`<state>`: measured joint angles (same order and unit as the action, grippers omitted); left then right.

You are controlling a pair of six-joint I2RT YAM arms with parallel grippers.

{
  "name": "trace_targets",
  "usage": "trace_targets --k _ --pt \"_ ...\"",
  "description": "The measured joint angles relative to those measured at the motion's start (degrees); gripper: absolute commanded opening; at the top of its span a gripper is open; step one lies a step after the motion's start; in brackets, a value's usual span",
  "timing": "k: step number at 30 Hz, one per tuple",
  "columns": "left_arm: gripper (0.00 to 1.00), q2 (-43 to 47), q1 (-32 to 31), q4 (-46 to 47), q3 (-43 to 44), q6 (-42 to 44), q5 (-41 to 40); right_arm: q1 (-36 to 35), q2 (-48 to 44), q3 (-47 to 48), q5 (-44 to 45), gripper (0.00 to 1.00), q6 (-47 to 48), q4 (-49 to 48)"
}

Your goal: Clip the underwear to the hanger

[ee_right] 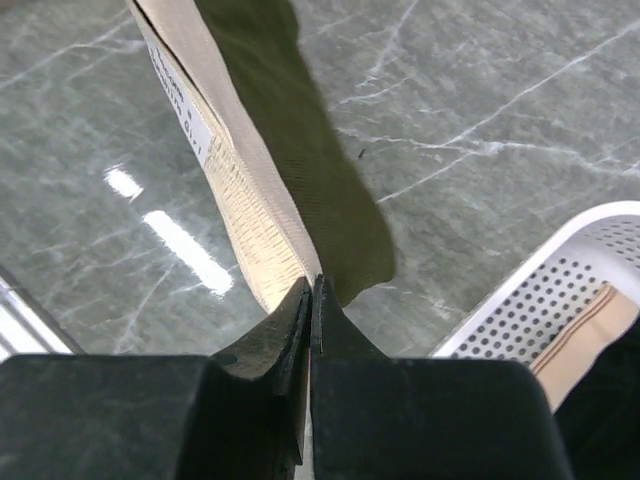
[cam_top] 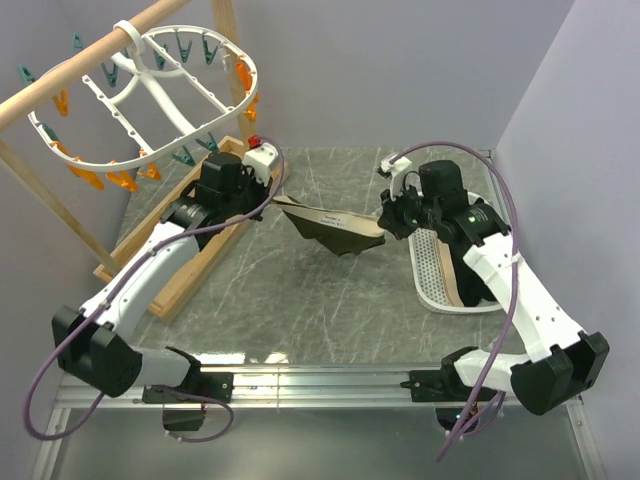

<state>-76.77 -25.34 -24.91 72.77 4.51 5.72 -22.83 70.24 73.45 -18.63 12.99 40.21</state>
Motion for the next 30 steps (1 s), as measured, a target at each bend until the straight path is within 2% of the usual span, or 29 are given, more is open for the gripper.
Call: trace_targets --k 5,11,13,17,21,23,24,26,27,30 --pt "0.0 7.23 -0.44 -4.13 -3.87 0.83 1.31 0.0 -4.24 -2.86 -4.81 0.0 -1.11 1.18" --pt "0.0 20.28 -0.85 -11.32 -9.25 1.44 4.61 0.26 -10.25 -7.04 -20.2 0.0 -0.09 5.97" --pt "0.0 22.97 -0.85 -13.05 -9.22 1.42 5.25 0.26 -11.37 -8.98 -22.16 0.0 -0.66 6.67" --pt "0.0 22.23 -0.87 -14.53 -9.27 1.18 7.21 0.26 -8.07 -11.47 -20.81 0.0 -2.58 5.09" --pt "0.0 13.0 -1.03 -12.39 -9.57 0.33 8.13 0.22 3.63 -10.75 -17.2 0.0 -4.46 0.0" --pt "0.08 5.57 -1.03 -10.45 -9.38 0.11 8.17 0.31 12.33 -9.2 -14.43 0.0 -5.31 -2.34" --pt "0.18 2.45 -1.01 -9.86 -8.98 0.22 8.39 0.39 16.28 -8.41 -13.22 0.0 -5.75 -3.41" --pt "0.27 -4.33 -0.94 -9.62 -7.8 0.83 10.95 0.68 23.65 -6.97 -10.64 0.0 -6.71 -5.18" --pt "0.41 -6.34 -0.94 -9.33 -7.63 1.05 12.85 0.9 26.08 -6.64 -9.57 0.0 -7.28 -5.86" --pt "0.7 -7.37 -1.01 -7.26 -9.62 2.08 18.6 1.66 28.89 -5.55 -6.01 0.0 -8.68 -6.43"
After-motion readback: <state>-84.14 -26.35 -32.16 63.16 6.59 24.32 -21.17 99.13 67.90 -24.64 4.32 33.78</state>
